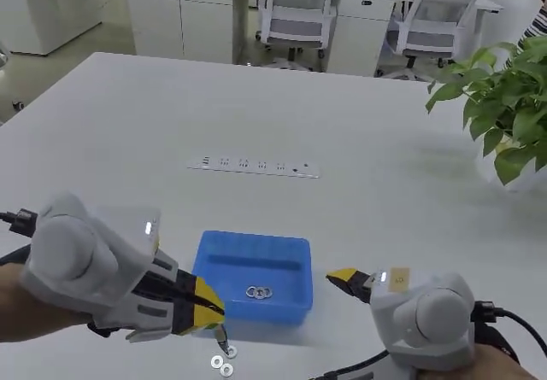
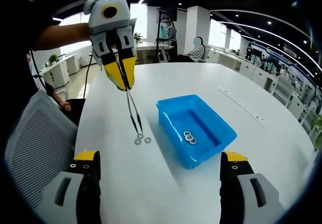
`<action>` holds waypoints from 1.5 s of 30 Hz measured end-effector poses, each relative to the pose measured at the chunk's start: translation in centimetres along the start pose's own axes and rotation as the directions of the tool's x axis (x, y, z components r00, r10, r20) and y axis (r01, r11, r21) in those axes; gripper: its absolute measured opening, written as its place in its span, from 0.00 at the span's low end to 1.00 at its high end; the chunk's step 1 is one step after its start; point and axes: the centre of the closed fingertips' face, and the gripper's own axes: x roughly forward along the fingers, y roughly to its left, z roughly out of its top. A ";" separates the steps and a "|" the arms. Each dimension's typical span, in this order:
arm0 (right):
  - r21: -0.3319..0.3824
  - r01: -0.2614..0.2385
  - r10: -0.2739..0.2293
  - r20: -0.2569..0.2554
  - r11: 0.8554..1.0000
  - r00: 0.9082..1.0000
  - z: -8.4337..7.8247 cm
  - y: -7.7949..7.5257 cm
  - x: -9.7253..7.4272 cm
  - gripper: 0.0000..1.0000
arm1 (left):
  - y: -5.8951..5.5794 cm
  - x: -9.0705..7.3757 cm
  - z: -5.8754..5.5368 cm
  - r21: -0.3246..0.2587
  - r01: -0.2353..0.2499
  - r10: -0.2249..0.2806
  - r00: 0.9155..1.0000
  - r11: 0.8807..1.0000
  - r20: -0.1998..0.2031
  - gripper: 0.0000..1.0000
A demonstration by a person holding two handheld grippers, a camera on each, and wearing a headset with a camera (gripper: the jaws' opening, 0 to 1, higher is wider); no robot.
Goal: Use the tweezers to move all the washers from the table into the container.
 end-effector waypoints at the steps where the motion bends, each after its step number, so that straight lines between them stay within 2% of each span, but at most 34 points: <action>1: -0.001 0.000 0.000 -0.004 1.000 1.000 -0.1 0.0 0.0 1.00 | -0.1 0.1 -0.1 0.000 0.005 -0.005 1.000 1.000 -0.005 0.05; 9: 0.001 -0.005 0.005 -0.008 1.000 1.000 -0.4 0.3 0.2 1.00 | -0.9 0.5 -0.6 -0.006 0.031 -0.031 0.999 0.999 -0.021 0.05; 27: -0.004 -0.015 0.015 -0.021 1.000 1.000 -0.8 0.7 0.3 0.99 | -1.5 1.2 -1.6 -0.003 0.057 -0.057 0.997 0.998 -0.049 0.05; 38: -0.006 -0.021 0.021 -0.021 1.000 1.000 -0.9 1.0 0.4 0.98 | -1.4 1.5 -1.6 0.007 0.058 -0.057 0.997 0.998 -0.051 0.05; 42: -0.007 -0.022 0.022 -0.023 1.000 0.999 -1.0 1.0 0.5 0.98 | -1.3 1.7 -2.0 0.011 0.059 -0.058 0.996 0.998 -0.061 0.05; 45: -0.006 -0.024 0.024 -0.022 1.000 0.999 -1.0 1.0 0.5 0.97 | -1.2 1.7 -1.9 0.009 0.056 -0.056 0.997 0.998 -0.053 0.05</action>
